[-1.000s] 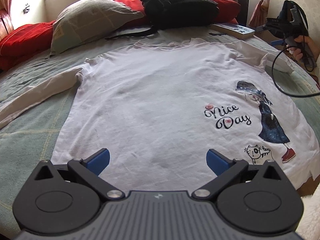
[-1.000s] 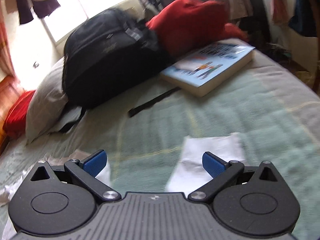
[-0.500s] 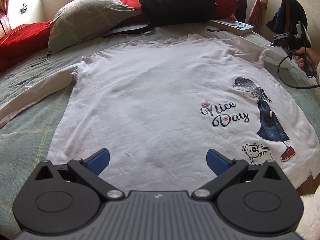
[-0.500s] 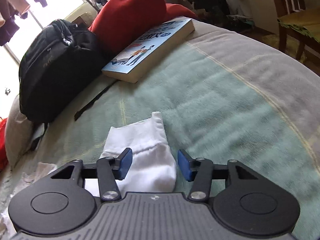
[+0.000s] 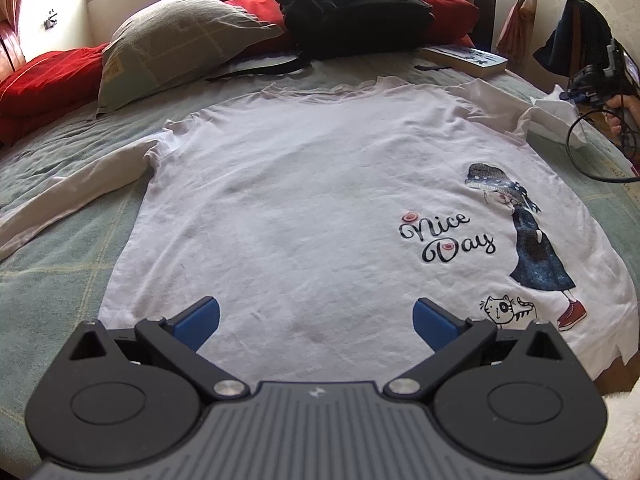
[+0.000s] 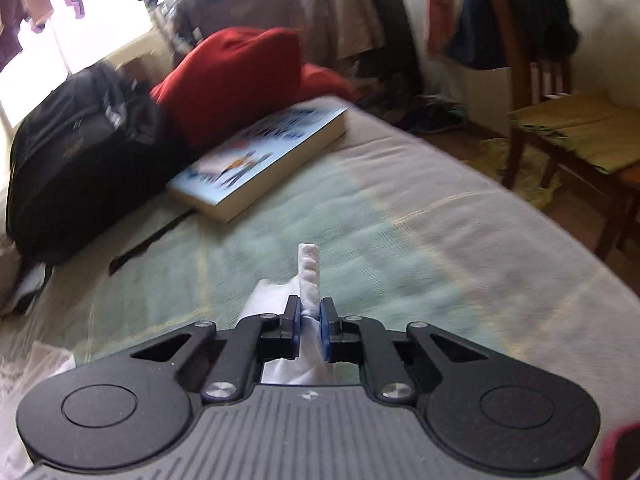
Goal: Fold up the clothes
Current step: 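Lift the held sleeve cuff with the right gripper, then open it, then move the open right gripper back over the shirt body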
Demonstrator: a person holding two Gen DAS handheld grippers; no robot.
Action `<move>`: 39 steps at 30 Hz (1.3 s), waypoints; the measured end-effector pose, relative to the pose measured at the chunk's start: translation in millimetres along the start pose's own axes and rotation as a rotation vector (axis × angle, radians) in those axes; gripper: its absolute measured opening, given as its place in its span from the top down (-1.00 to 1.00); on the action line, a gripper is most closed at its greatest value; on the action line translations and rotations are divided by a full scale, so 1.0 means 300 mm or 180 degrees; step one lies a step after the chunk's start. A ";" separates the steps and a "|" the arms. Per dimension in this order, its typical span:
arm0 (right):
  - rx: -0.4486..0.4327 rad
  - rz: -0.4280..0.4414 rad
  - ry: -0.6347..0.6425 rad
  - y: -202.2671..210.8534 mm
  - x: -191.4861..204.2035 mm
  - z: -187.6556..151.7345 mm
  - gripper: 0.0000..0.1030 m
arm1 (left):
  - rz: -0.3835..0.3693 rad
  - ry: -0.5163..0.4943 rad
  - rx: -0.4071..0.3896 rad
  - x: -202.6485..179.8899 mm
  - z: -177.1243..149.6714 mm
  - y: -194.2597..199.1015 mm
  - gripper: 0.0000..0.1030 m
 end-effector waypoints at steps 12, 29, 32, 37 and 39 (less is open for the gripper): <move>-0.0268 -0.0454 -0.0342 0.153 -0.209 0.036 0.75 | -0.0044 -0.0030 -0.0078 -0.012 -0.006 0.031 -0.98; -0.0342 -0.1199 -0.0468 0.243 -0.325 0.021 0.67 | -0.0072 -0.0017 -0.0141 -0.007 -0.010 0.048 -0.98; -0.0335 -0.1431 -0.0409 0.245 -0.318 0.019 0.54 | -0.0067 -0.0009 -0.0141 -0.001 -0.011 0.049 -0.98; -0.0298 -0.1047 -0.0029 0.227 -0.192 0.023 0.48 | -0.0069 -0.0031 -0.0141 -0.005 -0.005 0.047 -0.98; -0.0247 -0.0718 0.0184 0.214 -0.112 0.020 0.26 | -0.0078 -0.0046 -0.0147 -0.012 0.000 0.047 -0.98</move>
Point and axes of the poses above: each gripper's, at about its wrist camera, not at the fingertips, and y roughly against the way its jaws point, x to its left, z to its top, the point moved 6 cm from there along -y, roughly the way its jaws point, and after that the axes turned 2 degrees about y, right-handed, at the moved point
